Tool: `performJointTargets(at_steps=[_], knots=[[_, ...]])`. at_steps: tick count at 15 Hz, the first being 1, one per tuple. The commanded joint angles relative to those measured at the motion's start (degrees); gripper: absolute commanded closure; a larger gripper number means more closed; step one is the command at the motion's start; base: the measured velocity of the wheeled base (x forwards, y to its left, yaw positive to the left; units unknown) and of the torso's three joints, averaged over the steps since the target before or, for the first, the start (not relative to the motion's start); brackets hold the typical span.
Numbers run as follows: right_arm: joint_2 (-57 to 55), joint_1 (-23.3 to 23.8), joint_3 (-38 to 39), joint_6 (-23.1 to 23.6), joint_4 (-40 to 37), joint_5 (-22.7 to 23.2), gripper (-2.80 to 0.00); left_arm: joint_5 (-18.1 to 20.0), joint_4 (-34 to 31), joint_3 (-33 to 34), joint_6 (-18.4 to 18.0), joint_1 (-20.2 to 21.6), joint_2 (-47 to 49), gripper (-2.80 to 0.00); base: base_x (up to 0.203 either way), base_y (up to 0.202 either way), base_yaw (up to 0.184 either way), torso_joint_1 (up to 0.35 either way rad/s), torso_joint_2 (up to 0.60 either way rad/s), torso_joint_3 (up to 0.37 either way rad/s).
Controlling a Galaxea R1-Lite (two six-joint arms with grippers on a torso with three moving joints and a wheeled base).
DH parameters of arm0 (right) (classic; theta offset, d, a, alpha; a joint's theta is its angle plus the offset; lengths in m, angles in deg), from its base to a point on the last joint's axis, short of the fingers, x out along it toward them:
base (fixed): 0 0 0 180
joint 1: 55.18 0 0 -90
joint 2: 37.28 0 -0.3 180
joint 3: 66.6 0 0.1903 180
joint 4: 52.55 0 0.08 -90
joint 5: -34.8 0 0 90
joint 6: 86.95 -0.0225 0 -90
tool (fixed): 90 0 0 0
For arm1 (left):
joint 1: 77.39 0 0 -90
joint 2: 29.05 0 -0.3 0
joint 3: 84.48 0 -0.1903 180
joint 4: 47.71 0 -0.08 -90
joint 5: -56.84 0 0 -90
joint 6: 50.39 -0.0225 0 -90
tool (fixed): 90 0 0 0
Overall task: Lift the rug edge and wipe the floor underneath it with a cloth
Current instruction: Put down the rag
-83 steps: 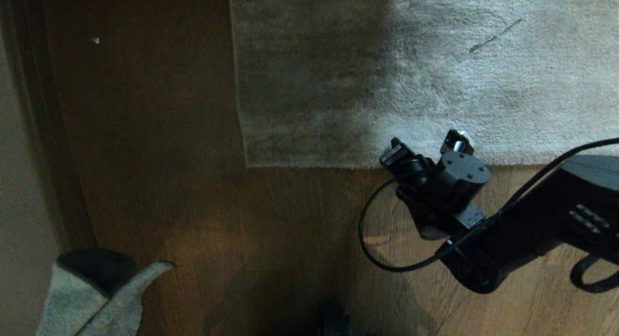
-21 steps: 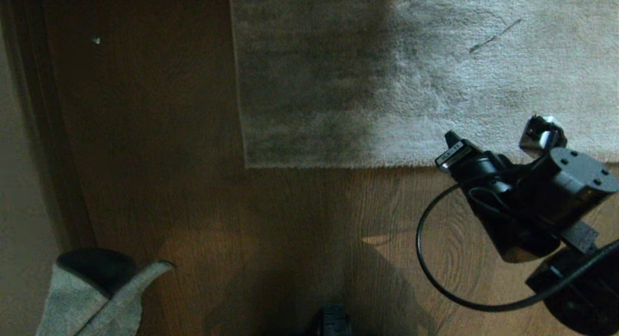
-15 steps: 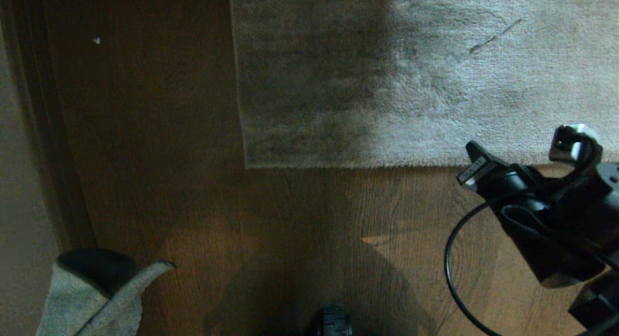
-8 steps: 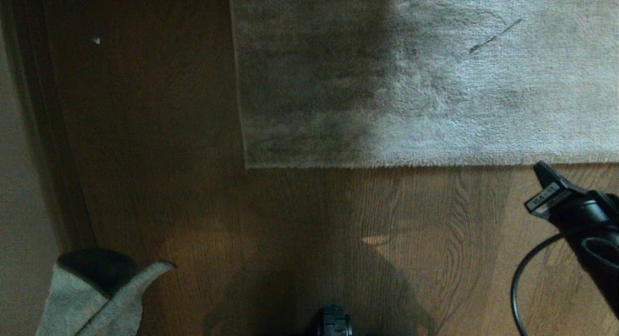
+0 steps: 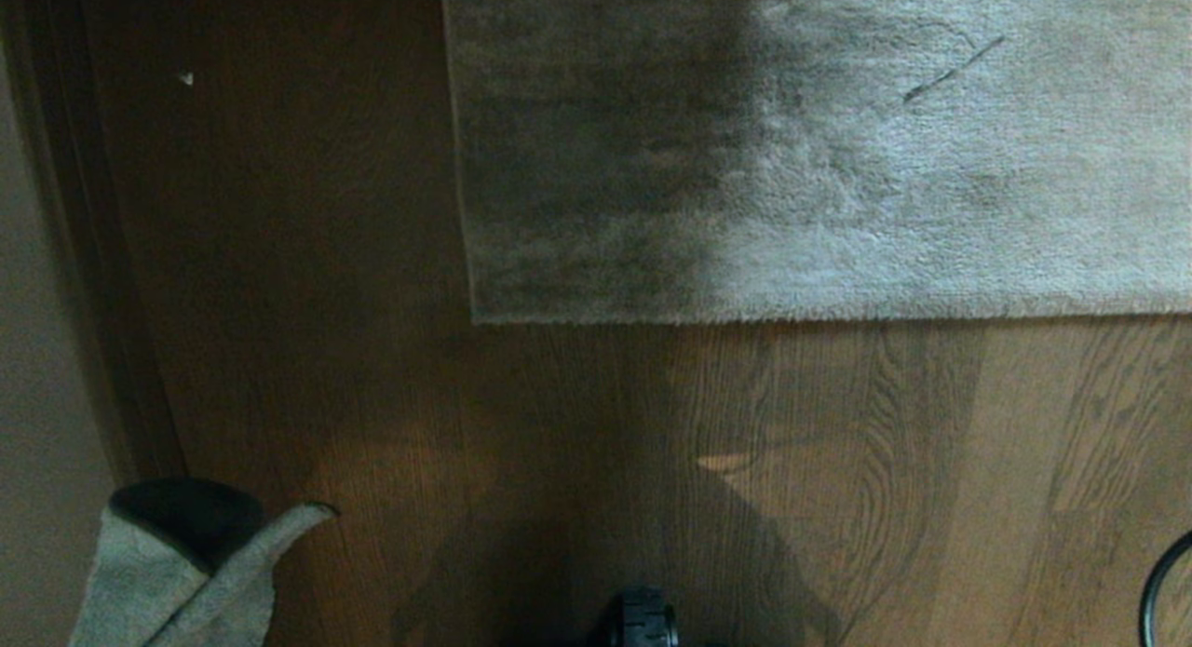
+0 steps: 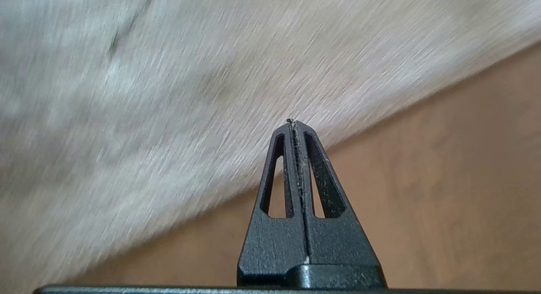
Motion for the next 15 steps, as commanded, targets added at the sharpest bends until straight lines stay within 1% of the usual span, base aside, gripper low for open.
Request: performJointTargets(at_steps=[1,3,4,6,8,9,10,12,13,14,15], knots=[[8.04,2.94,0.37,1.08,-0.35,-0.17,0.0,0.01,0.04,0.03,-0.02,0.03,-0.02,0.0,0.0,0.0,0.0,0.0,0.0,0.0],[13.81,3.56,0.39,1.76,-6.61,-0.03,0.0,0.01,0.05,0.01,-0.02,0.01,-0.02,0.0,0.0,0.0,0.0,0.0,0.0,0.0],[17.83,3.64,0.4,1.89,-11.22,0.56,0.0,0.01,-0.02,0.01,-0.02,0.01,-0.02,0.0,0.0,0.0,0.0,0.0,0.0,0.0],[27.77,3.66,0.39,2.16,-21.69,3.46,0.0,0.01,-0.01,0.01,-0.02,0.09,-0.02,0.0,0.0,0.0,0.0,0.0,0.0,0.0],[39.41,3.61,0.26,3.4,-33.24,7.3,0.0,0.01,0.07,0.01,-0.02,0.01,-0.02,0.0,0.0,0.0,0.0,0.0,0.0,0.0],[45.7,3.69,0.06,4.64,-40.5,9.72,0.0,0.01,-0.02,0.01,-0.02,0.01,-0.02,0.0,0.0,0.0,0.0,0.0,0.0,0.0],[51.01,4.05,-0.08,5.89,-47.95,12.29,0.0,0.01,-0.02,0.01,-0.02,0.01,-0.02,0.0,0.0,0.0,0.0,0.0,0.0,0.0],[60.33,4.73,0.11,8.09,-59.99,18.42,0.0,0.01,-0.02,0.01,-0.02,0.01,-0.02,0.0,0.0,0.0,0.0,0.0,0.0,0.0],[63.89,4.97,0.22,9.55,-67.94,21.29,0.0,0.01,0.03,0.01,-0.02,0.01,-0.02,0.0,0.0,0.0,0.0,0.0,0.0,0.0],[65.45,5.17,0.31,11.06,-73.78,23.5,0.0,0.01,0.0,0.07,-0.02,0.01,-0.02,0.0,0.0,0.0,0.0,0.0,0.0,0.0],[65.6,5.33,0.39,11.97,-76.97,25.07,0.0,0.01,0.06,0.01,-0.02,0.01,-0.02,0.0,0.0,0.0,0.0,0.0,0.0,0.0]])
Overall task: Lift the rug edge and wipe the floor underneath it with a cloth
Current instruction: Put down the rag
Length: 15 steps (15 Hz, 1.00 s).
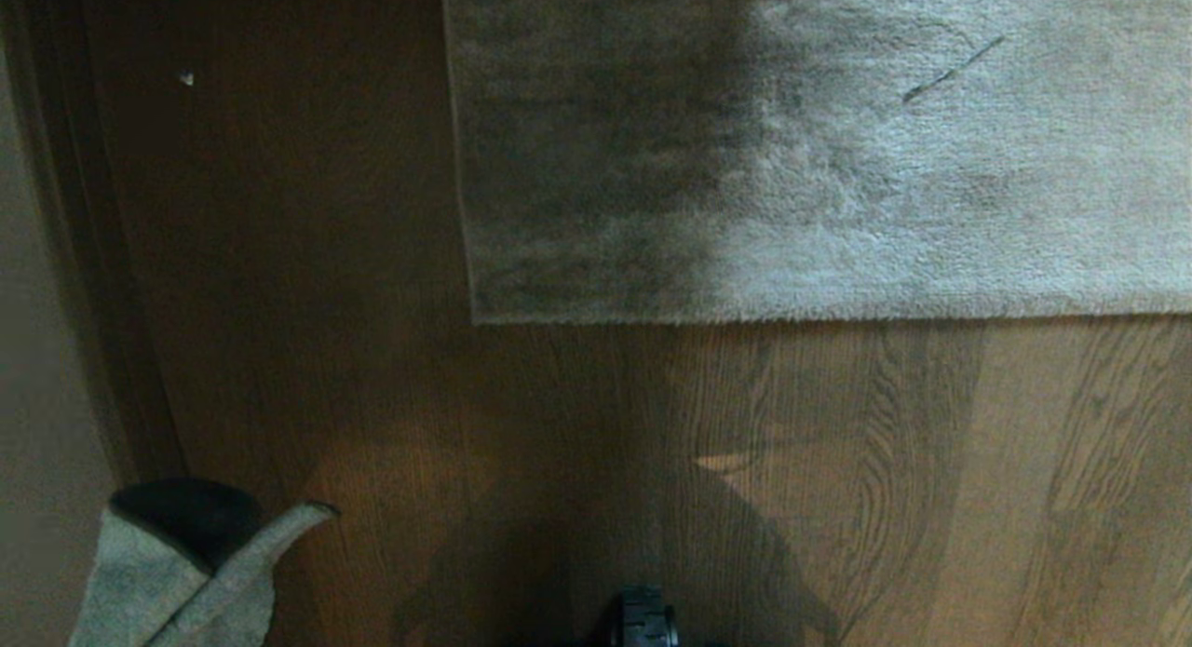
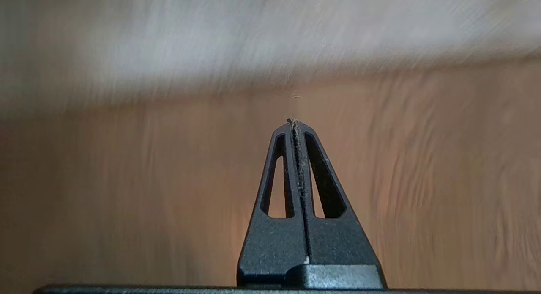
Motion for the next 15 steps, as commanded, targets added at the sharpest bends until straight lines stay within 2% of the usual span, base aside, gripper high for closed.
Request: performJointTargets(at_steps=[1,5,10,15], knots=[[5.74,0.27,0.13,0.98,-10.34,1.67,0.0,0.02,-0.01,0.07,-0.02,0.01,-0.02,0.0,0.0,0.0,0.0,0.0,0.0,0.0],[5.69,0.28,0.13,0.55,-18.51,3.12,0.0,0.02,-0.01,0.01,-0.02,0.01,-0.02,0.0,0.0,0.0,0.0,0.0,0.0,0.0],[5.74,0.28,0.13,0.41,-18.26,3.08,0.0,0.02,-0.01,0.01,-0.02,0.01,-0.02,0.0,0.0,0.0,0.0,0.0,0.0,0.0],[5.74,0.28,0.13,-2.53,-18.16,3.04,0.0,0.02,-0.01,0.01,-0.02,0.01,-0.02,0.0,0.0,0.0,0.0,0.0,0.0,0.0]])
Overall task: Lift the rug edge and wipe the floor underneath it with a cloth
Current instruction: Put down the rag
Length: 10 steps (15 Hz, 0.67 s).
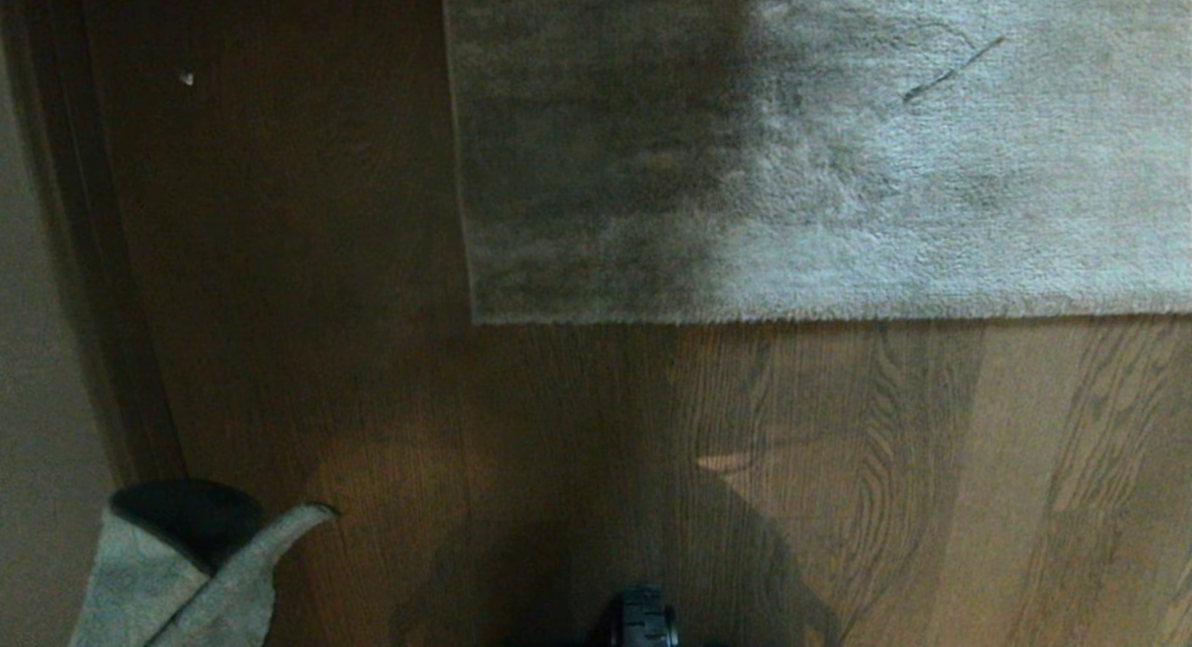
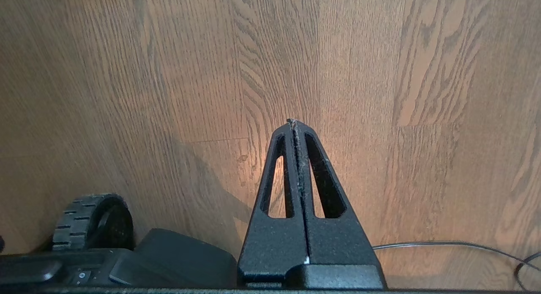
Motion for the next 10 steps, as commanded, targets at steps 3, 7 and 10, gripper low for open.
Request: performJointTargets(at_steps=[3,7,10], knots=[[-0.29,-0.05,0.0,-0.13,0.03,-0.04,0.0,-0.01,0.01,0.01,-0.01,0.01,-0.02,0.0,0.0,0.0,0.0,0.0,0.0,0.0],[-0.21,-0.05,0.0,-0.13,0.04,-0.04,0.0,0.73,0.1,0.04,0.43,0.01,-0.02,0.0,0.0,0.0,0.0,0.0,0.0,0.0],[-0.21,-0.05,0.0,-0.13,0.03,-0.04,0.0,-0.18,0.01,0.01,0.78,0.01,-0.02,0.0,0.0,0.0,0.0,0.0,0.0,0.0]])
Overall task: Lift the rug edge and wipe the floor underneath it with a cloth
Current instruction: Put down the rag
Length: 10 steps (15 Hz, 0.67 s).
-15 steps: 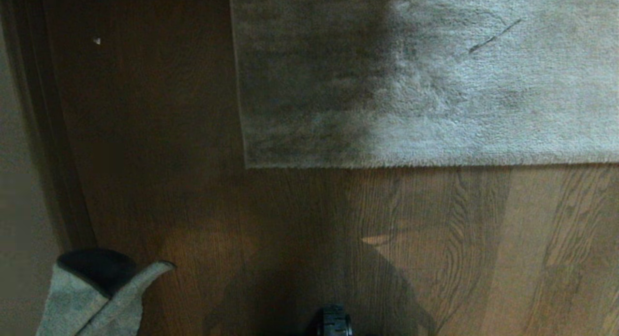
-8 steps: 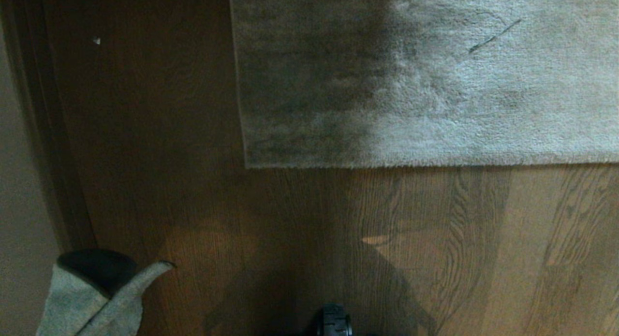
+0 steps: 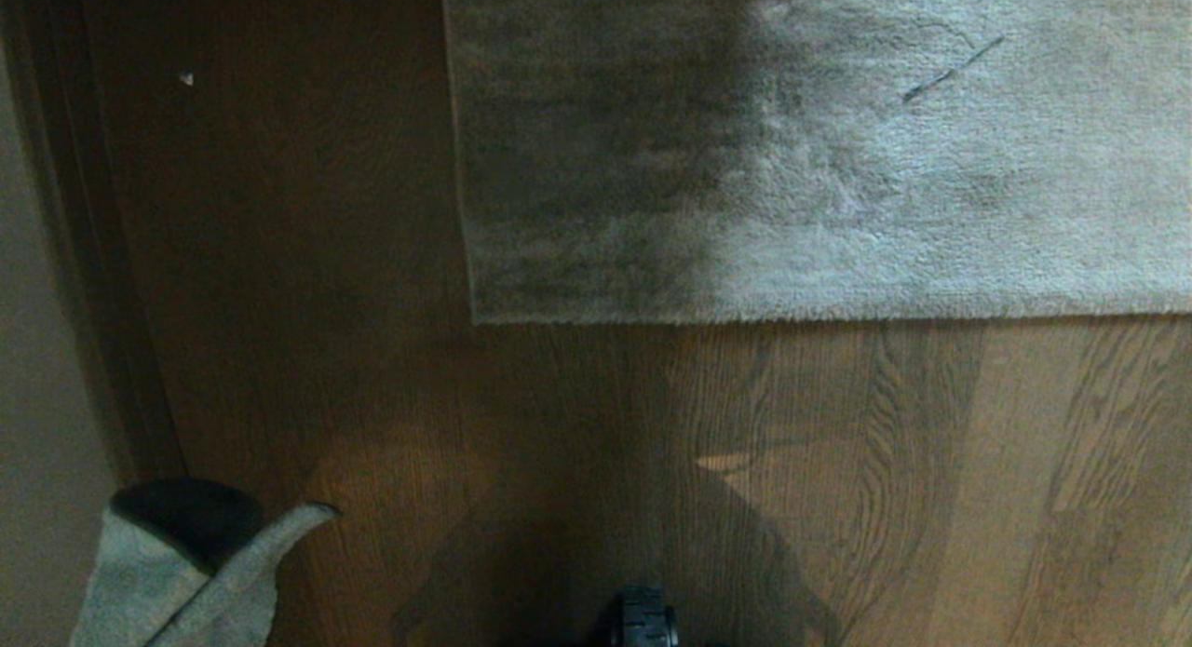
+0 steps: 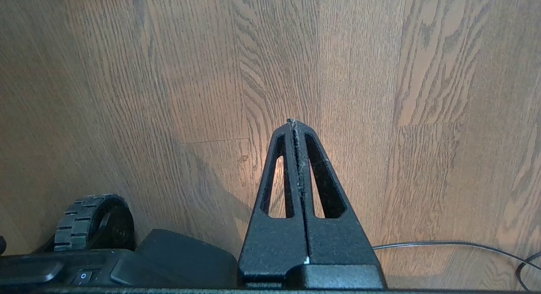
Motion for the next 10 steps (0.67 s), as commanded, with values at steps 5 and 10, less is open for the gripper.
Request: performJointTargets(at_steps=[5,10], knots=[[-0.26,-0.02,0.0,-0.03,0.0,-0.03,0.0,-0.03,-0.01,0.01,0.03,0.01,-0.02,0.0,0.0,0.0,0.0,0.0,0.0,0.0],[-0.25,-0.02,0.0,-0.03,0.07,-0.03,0.0,-0.03,-0.01,0.01,0.11,0.01,-0.02,0.0,0.0,0.0,0.0,0.0,0.0,0.0]])
